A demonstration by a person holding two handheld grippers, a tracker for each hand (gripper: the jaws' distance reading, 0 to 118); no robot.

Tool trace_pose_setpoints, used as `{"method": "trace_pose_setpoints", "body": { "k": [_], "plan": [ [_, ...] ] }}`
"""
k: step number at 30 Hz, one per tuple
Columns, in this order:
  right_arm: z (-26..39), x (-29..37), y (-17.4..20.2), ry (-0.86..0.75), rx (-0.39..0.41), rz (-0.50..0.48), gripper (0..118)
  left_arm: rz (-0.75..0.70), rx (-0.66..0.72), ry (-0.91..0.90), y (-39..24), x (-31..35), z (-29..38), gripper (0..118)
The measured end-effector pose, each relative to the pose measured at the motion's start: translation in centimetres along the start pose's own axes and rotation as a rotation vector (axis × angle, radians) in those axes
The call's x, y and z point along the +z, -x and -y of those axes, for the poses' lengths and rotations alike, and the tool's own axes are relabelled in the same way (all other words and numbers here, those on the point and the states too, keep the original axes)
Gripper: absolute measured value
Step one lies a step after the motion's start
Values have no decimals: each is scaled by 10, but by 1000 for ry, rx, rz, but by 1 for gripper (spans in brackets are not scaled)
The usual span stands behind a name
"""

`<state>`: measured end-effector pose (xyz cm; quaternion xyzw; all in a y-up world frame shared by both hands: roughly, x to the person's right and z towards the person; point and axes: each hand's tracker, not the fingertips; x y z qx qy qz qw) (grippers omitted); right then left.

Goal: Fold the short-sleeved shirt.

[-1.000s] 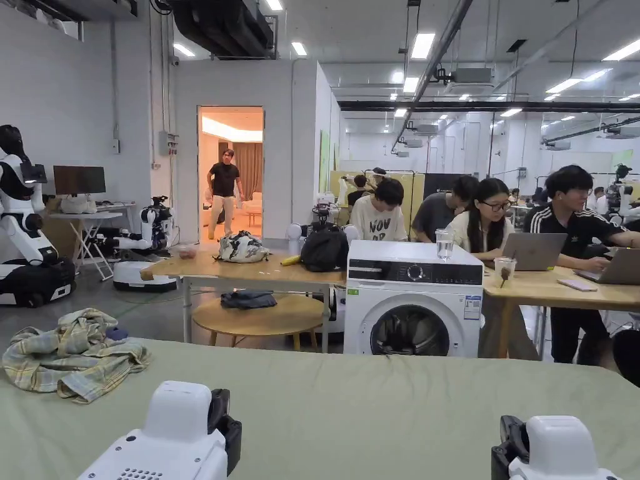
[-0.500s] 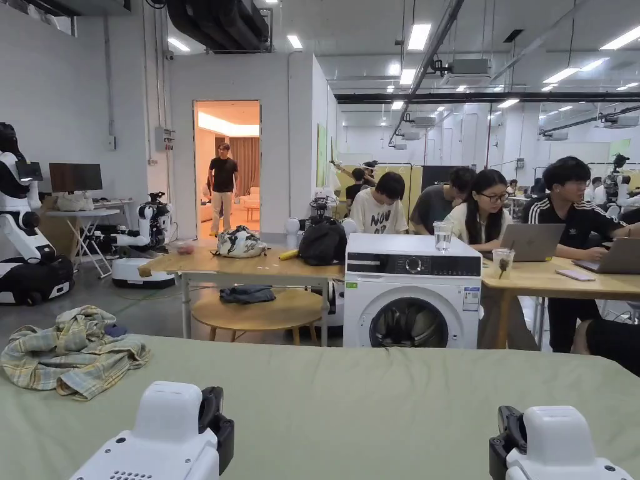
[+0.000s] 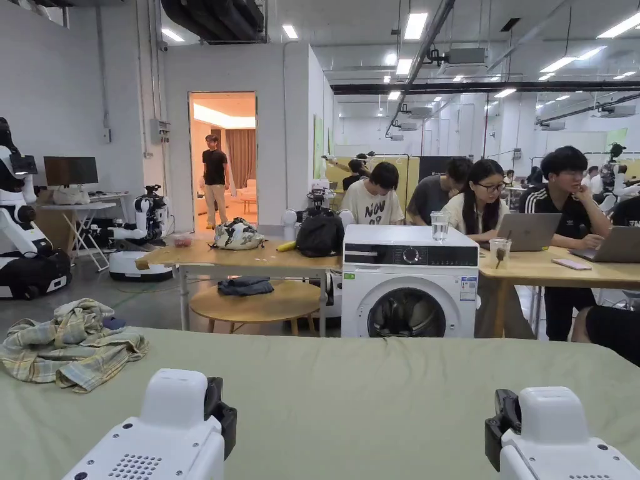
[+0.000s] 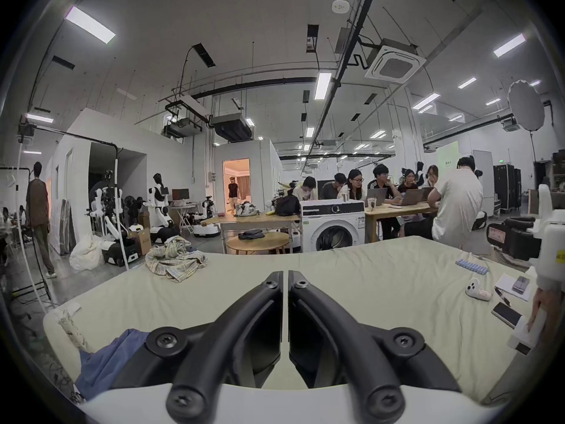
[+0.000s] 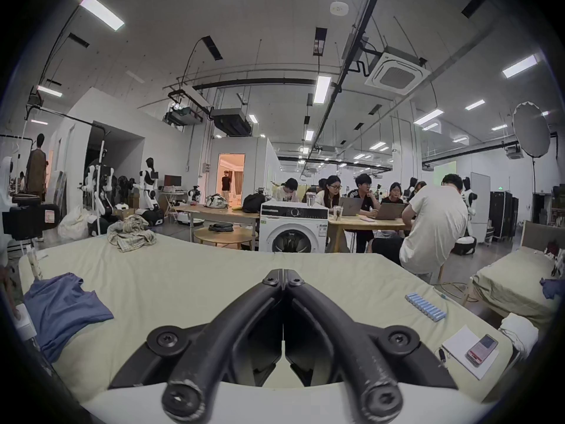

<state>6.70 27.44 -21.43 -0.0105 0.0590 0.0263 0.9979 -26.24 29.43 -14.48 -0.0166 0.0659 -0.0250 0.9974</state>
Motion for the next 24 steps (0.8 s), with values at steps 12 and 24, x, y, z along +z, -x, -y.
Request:
{"method": "trace_pose_setpoints", "body": {
  "k": [12, 24],
  "plan": [
    [3, 2, -6, 22, -6, 24, 0, 20, 41, 8, 6, 2, 2, 0],
    [2, 4, -5, 11, 17, 27, 0, 14, 4, 4, 3, 3, 1, 0]
  ]
}}
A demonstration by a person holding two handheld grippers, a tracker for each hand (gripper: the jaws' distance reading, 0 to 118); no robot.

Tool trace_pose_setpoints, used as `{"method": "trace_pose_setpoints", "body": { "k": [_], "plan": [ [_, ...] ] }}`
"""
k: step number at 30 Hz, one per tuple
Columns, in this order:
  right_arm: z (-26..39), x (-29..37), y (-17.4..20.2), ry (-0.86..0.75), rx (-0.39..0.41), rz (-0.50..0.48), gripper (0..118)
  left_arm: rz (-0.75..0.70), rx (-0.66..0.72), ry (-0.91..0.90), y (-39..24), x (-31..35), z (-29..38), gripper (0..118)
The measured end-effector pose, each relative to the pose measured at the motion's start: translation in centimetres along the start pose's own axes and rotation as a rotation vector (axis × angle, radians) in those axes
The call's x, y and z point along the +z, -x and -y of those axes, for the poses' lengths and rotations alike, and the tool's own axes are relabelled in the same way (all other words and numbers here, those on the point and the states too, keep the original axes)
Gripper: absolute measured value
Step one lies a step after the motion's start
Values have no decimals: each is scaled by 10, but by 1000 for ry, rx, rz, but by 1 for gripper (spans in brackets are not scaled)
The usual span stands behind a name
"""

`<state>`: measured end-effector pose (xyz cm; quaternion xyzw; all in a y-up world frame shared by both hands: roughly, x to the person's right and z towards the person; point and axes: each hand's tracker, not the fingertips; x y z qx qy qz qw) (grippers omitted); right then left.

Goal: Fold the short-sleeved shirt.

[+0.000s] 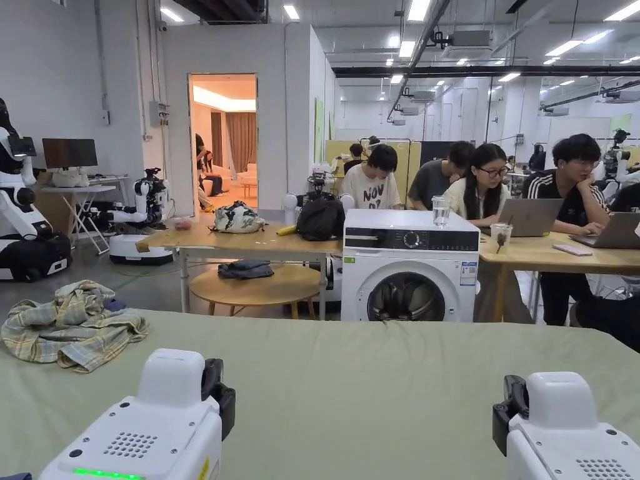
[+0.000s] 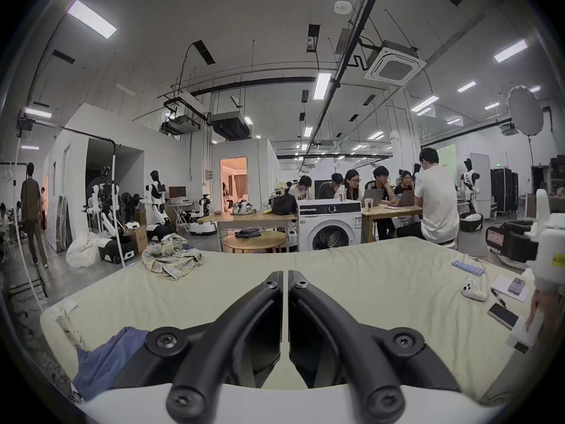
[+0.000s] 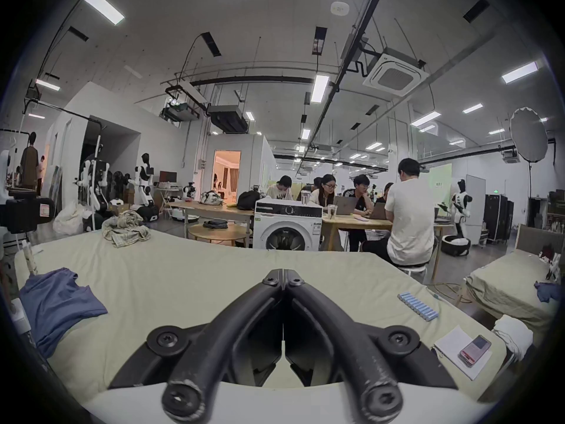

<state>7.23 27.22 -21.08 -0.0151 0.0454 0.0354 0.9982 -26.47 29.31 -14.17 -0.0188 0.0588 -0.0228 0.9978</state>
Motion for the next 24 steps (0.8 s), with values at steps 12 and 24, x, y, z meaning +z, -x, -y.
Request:
{"method": "trace_pose_setpoints", "body": {
  "k": [12, 24],
  "plan": [
    [1, 0, 5, 6, -13, -18, 0, -17, 1, -4, 15, 9, 0, 0],
    [1, -4, 16, 16, -23, -28, 0, -35, 9, 2, 21, 9, 6, 0]
  ]
}}
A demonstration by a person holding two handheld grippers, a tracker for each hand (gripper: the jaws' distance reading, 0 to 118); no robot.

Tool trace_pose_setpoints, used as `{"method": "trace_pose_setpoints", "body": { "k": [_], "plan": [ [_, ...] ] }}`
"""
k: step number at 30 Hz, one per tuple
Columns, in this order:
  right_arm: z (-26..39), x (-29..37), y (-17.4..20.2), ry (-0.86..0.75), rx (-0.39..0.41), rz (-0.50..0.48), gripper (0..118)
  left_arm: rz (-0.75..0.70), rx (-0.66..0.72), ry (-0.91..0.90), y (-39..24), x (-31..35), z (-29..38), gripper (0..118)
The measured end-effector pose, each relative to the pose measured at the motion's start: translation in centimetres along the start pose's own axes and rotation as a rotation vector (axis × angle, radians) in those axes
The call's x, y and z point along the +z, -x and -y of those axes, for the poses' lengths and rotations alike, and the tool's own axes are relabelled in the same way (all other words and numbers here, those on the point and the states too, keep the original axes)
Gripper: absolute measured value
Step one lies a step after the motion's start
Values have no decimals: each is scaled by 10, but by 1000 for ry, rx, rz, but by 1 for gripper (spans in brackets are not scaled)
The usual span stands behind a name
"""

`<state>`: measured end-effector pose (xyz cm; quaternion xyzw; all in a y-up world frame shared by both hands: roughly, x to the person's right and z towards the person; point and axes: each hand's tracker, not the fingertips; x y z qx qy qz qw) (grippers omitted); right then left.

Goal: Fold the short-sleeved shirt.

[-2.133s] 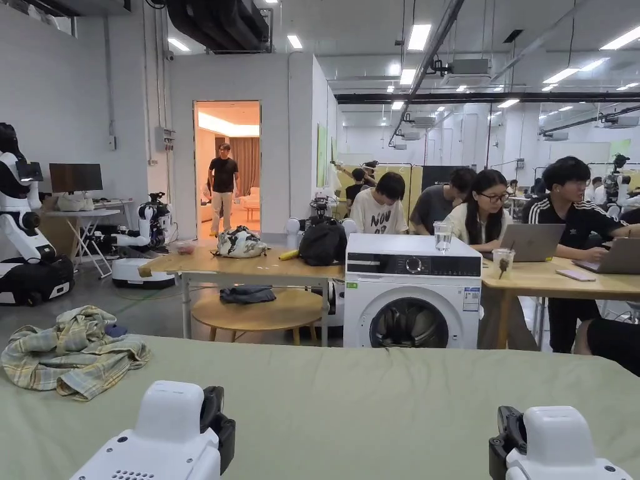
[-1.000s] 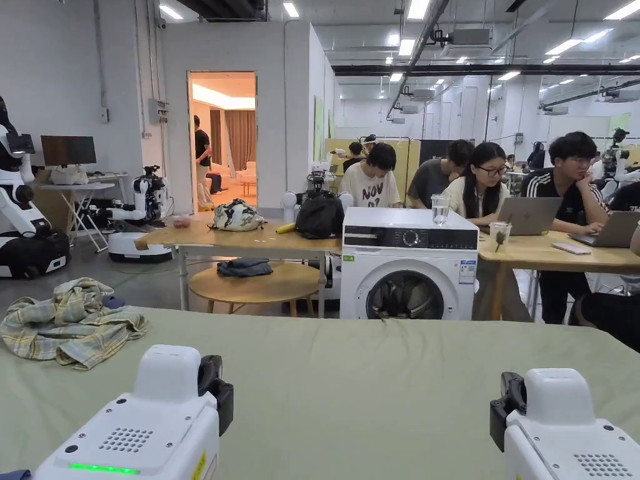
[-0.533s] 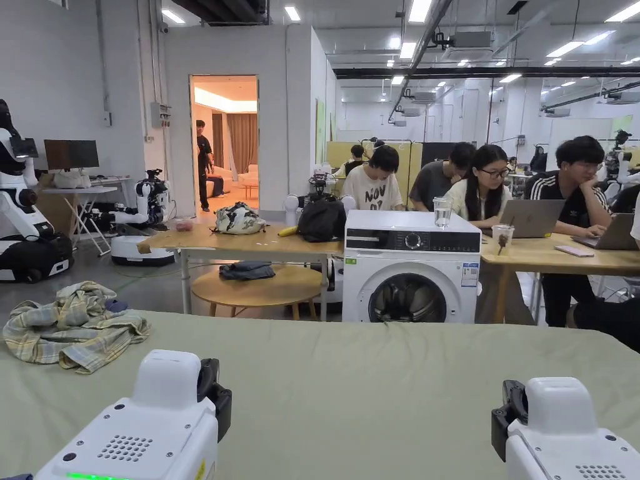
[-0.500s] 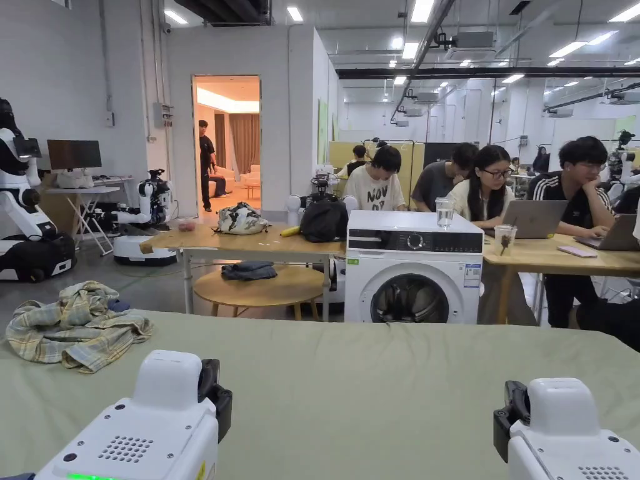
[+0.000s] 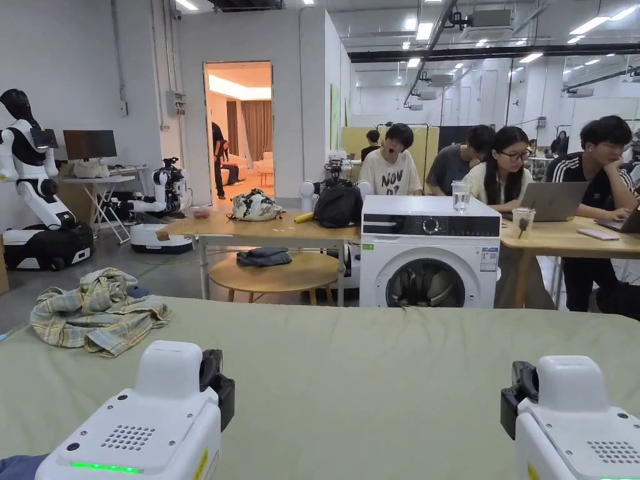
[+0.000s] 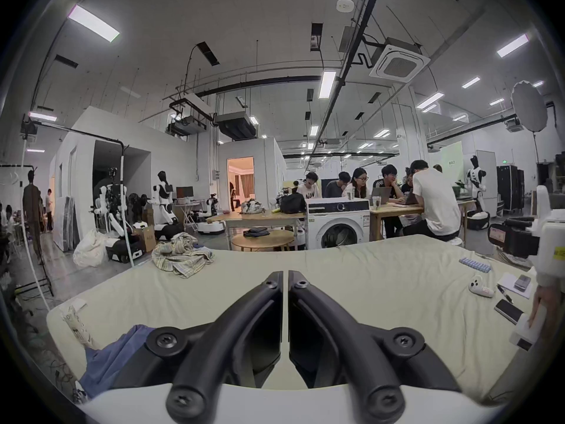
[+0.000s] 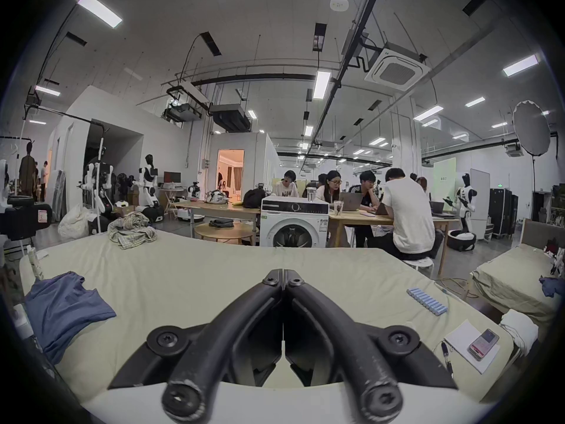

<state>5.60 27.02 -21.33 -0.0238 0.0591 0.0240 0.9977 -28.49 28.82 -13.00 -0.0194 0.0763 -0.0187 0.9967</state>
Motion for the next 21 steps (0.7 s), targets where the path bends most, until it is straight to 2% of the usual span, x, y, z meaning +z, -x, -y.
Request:
{"method": "trace_pose_setpoints", "body": {
  "k": [4, 13, 21],
  "plan": [
    [1, -4, 17, -7, 29, -34, 0, -32, 12, 4, 14, 6, -4, 0],
    [3, -18, 89, -7, -14, -212, 0, -208, 16, 45, 81, 46, 0, 0],
    [5, -22, 133, 2, -29, -313, 0, -247, -1, 73, 108, 59, 4, 0]
  ]
}}
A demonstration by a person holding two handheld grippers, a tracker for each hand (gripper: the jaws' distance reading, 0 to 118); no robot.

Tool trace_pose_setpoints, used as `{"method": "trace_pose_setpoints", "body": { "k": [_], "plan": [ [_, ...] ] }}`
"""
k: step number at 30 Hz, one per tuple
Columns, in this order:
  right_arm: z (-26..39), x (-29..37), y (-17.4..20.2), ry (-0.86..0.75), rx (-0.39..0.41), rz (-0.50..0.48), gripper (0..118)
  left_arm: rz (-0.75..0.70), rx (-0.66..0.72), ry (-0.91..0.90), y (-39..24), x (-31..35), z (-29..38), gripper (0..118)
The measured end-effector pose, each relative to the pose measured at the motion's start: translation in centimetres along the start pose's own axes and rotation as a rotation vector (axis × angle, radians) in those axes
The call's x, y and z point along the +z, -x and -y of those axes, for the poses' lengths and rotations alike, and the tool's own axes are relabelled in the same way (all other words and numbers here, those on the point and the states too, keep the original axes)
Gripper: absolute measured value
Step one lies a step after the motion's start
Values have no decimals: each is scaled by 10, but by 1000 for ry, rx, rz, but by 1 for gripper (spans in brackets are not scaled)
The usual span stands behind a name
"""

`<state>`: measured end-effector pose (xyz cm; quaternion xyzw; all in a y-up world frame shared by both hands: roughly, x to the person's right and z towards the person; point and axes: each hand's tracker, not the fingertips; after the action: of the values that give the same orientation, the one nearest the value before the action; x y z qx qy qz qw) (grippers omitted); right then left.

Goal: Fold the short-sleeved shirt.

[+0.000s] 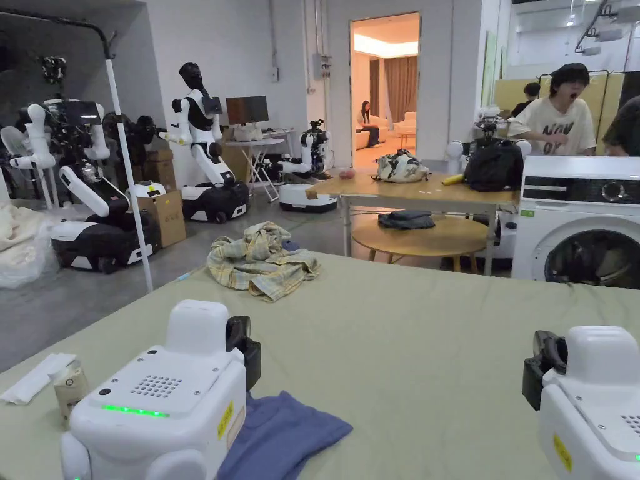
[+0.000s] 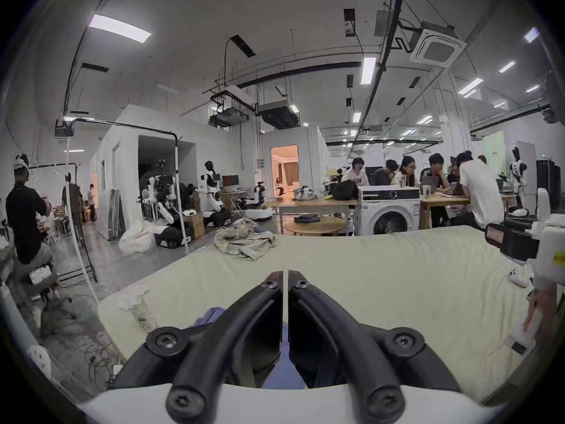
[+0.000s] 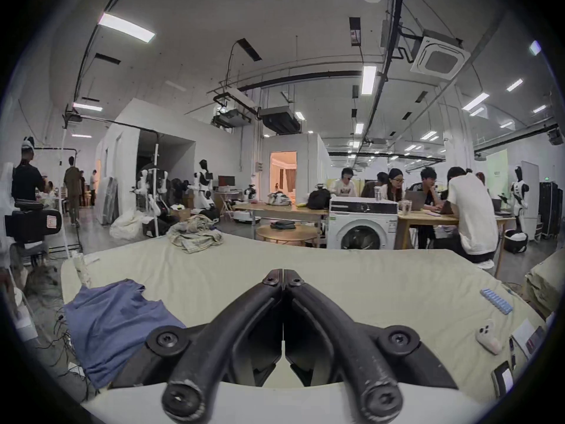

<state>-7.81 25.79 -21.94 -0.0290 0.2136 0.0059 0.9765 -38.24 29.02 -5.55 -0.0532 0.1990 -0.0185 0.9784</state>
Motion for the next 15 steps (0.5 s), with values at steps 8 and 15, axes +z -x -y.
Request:
{"method": "trace_pose_setpoints", "body": {
  "k": [8, 15],
  "plan": [
    [26, 3, 1, 71, -24, -64, 0, 86, -44, 257, 53, -47, 24, 40],
    [57, -1, -20, 165, -25, -37, 0, 157, 96, 630, 95, -145, 97, 72]
  ]
}}
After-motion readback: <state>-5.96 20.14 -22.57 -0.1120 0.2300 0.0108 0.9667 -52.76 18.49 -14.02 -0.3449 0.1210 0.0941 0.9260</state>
